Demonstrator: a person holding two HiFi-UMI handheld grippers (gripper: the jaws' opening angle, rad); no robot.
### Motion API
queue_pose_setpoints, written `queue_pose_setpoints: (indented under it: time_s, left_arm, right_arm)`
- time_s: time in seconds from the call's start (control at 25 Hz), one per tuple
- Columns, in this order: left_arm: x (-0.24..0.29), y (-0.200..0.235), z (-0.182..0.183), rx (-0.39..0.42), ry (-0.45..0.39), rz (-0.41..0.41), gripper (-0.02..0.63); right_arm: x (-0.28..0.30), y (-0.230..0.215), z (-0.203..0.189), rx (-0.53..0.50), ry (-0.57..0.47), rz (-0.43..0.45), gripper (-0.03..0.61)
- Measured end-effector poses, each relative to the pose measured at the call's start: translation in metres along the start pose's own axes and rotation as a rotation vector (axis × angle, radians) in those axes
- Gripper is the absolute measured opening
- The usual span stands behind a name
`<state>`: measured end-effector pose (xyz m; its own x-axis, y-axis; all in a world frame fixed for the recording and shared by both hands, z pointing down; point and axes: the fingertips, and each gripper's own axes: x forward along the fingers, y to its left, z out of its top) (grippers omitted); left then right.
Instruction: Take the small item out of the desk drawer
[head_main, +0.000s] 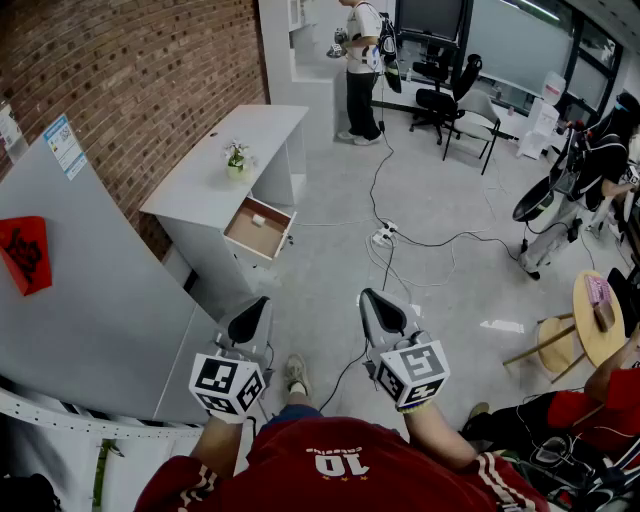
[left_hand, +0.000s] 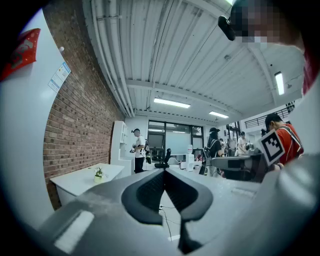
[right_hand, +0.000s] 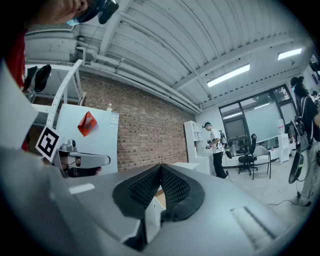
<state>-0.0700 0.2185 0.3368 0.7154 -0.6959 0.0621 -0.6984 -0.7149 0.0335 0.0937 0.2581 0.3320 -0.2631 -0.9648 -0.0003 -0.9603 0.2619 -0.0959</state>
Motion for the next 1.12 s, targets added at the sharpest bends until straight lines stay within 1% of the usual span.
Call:
queue_pose_setpoints:
  time_s: [0.32, 0.72, 0.92, 1.12]
  left_arm:
    - [0.0, -0.003, -0.002, -0.001, 0.007, -0.007, 0.003]
    - [0.005, 0.003, 0.005, 0.004, -0.009, 0.001, 0.003]
    - [-0.002, 0.006, -0.004, -0.004, 0.008, 0.017, 0.003]
    - [-0.005, 0.004, -0.001, -0.005, 0.004, 0.027, 0.003]
  right_arm:
    - [-0.004, -0.001, 0.001, 0.008, -0.009, -0.004, -0.002]
    - [0.005, -0.002, 0.005, -0.011, -0.01, -0.009, 0.0]
    - [0.005, -0.001, -0.002, -0.006, -0.003, -0.002, 0.0]
    - [0.003, 0.001, -0.002, 0.002, -0.002, 0.019, 0.0]
